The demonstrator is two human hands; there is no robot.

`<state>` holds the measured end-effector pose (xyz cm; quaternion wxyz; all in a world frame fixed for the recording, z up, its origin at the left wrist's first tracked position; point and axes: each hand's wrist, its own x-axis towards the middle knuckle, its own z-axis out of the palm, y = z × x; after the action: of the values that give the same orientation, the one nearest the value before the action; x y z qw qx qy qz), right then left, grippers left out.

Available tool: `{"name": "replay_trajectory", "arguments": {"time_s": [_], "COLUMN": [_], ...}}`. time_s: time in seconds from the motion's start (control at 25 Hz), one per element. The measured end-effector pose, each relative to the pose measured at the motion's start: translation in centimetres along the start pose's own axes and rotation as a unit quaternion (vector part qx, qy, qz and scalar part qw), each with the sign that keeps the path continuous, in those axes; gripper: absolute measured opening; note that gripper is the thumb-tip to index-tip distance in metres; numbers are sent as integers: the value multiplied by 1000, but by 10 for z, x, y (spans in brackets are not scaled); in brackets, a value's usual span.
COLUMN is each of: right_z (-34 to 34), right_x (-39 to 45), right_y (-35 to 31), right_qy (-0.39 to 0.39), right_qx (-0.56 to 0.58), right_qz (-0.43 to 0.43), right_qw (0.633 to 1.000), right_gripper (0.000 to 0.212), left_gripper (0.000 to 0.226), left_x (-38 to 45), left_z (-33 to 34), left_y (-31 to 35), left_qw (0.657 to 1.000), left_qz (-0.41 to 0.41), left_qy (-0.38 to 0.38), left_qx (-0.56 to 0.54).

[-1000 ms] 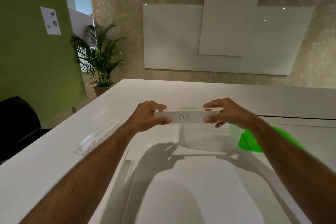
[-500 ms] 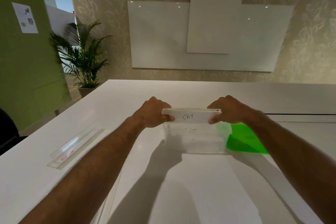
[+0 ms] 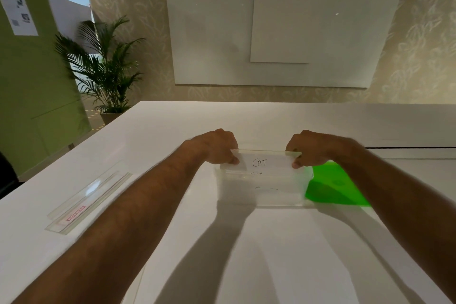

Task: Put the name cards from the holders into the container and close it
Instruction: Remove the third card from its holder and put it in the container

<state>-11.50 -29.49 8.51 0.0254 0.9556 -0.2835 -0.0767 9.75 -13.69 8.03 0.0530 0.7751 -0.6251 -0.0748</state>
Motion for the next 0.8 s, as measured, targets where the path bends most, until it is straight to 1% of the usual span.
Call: {"name": "replay_trajectory", "arguments": {"time_s": [0.16, 0.32, 0.52, 0.68, 0.8], "right_z": [1, 7, 10, 20, 25], "right_x": [3, 11, 20, 23, 25], "right_y": [0, -9, -15, -17, -17], "right_qy": [-19, -42, -81, -82, -69], "right_qx": [-3, -26, -79, -102, -109], "right_qz": [13, 8, 13, 18, 17], "right_qw": [1000, 999, 993, 991, 992], "right_gripper": [38, 41, 35, 26, 27], "left_gripper": [37, 38, 28, 38, 38], "left_x": [8, 17, 29, 34, 37], "left_z": [4, 11, 23, 30, 34], "left_y": [8, 13, 13, 13, 13], "left_qw": [999, 995, 992, 991, 989], "left_qz": [0, 9, 15, -4, -21], "left_qy": [-37, -54, -78, -94, -98], "left_qx": [37, 85, 94, 99, 105]}}
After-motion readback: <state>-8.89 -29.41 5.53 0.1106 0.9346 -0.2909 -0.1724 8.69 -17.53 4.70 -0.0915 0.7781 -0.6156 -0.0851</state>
